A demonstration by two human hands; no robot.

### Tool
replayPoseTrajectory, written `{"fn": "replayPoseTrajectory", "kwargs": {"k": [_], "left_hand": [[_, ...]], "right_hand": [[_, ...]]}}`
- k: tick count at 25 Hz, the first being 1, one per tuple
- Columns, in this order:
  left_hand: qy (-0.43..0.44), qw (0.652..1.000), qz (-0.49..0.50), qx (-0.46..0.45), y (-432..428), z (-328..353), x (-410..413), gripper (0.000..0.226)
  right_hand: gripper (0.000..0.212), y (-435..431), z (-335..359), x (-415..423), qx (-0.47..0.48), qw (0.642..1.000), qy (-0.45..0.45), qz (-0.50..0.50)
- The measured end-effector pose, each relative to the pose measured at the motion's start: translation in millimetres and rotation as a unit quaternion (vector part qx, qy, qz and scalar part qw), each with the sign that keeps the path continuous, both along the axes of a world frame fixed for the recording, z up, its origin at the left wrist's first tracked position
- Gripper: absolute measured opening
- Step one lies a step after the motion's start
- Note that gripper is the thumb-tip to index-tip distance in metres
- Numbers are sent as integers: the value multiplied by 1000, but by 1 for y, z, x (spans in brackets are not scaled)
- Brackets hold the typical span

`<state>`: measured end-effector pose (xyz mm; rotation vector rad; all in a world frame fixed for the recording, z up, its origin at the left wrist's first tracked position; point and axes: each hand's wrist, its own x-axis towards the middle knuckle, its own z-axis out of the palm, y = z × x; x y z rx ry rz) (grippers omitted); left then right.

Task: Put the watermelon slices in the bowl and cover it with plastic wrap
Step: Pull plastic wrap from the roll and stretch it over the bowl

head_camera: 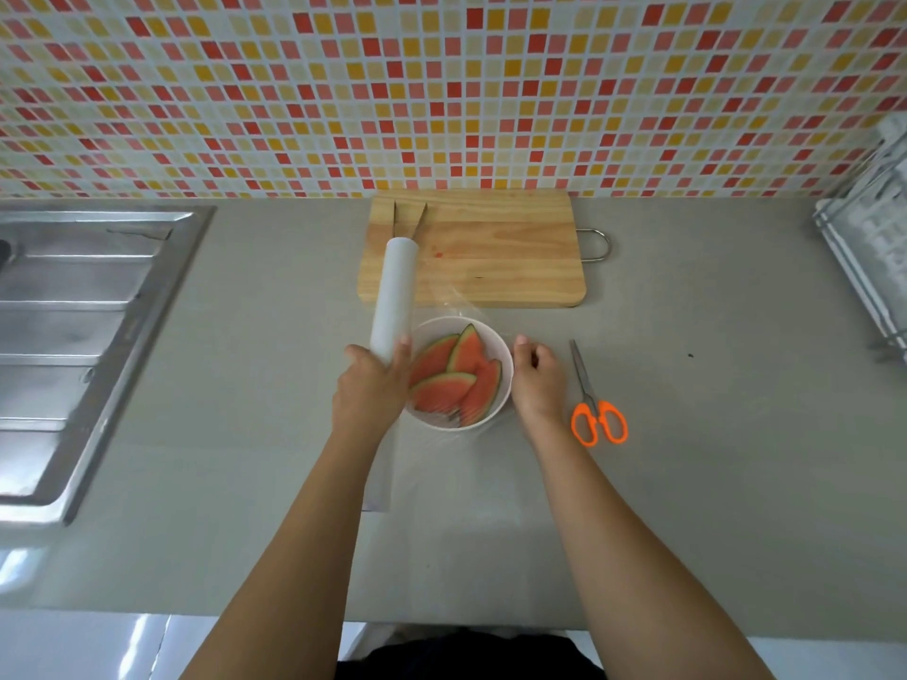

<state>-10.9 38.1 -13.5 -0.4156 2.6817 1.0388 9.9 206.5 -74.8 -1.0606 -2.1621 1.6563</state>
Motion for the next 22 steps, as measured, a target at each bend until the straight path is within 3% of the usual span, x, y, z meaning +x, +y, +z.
{"fn": "replayPoseTrajectory", "kwargs": {"k": [6, 12, 17, 22], "left_hand": [[-28, 998, -29, 48, -11, 1, -6, 55], [-28, 996, -43, 74, -11, 1, -8, 54], [-32, 995, -47, 82, -11, 1, -10, 53], [-28, 995, -57, 81, -9, 1, -11, 50]], "right_hand": [[38, -3, -9, -2, -144, 989, -11, -16], [22, -6, -10, -3, -259, 964, 19, -59], [32, -6, -15, -2, -237, 971, 9, -30], [22, -2, -18, 5, -82, 996, -25, 8]]}}
